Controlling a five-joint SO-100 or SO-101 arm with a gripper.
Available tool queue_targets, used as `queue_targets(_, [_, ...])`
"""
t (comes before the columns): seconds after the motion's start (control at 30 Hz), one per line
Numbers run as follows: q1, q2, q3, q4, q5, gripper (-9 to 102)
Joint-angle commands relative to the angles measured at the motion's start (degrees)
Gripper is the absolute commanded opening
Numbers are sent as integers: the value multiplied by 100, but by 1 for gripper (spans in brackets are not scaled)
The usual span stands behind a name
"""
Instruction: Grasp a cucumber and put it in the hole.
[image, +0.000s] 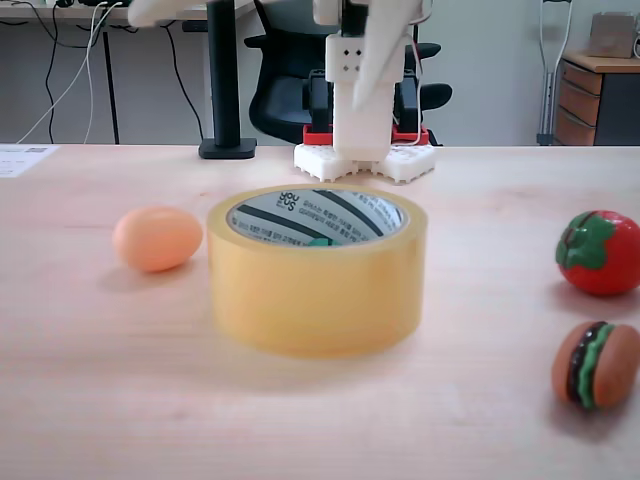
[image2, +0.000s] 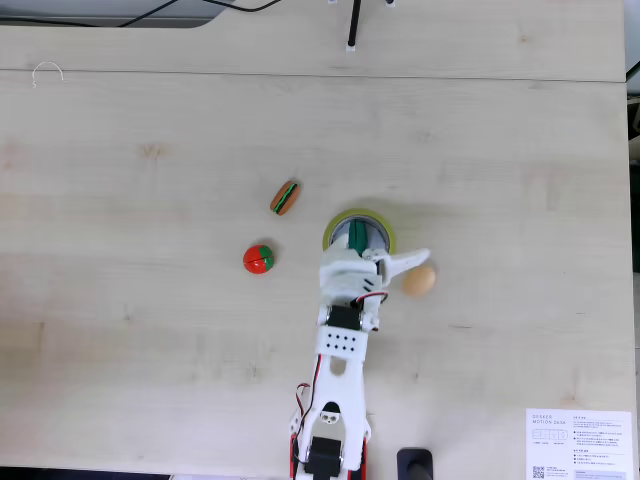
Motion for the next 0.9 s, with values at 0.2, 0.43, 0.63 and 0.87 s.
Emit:
queue_targets(0.2, [211,1477,879,-220,35,21])
queue_targets(0.43, [562,2461,1749,-211,0,6])
queue_targets(0.63, [624,3595,2566,176,-9,0])
queue_targets(0.87, [624,5405,3577,773,0,0])
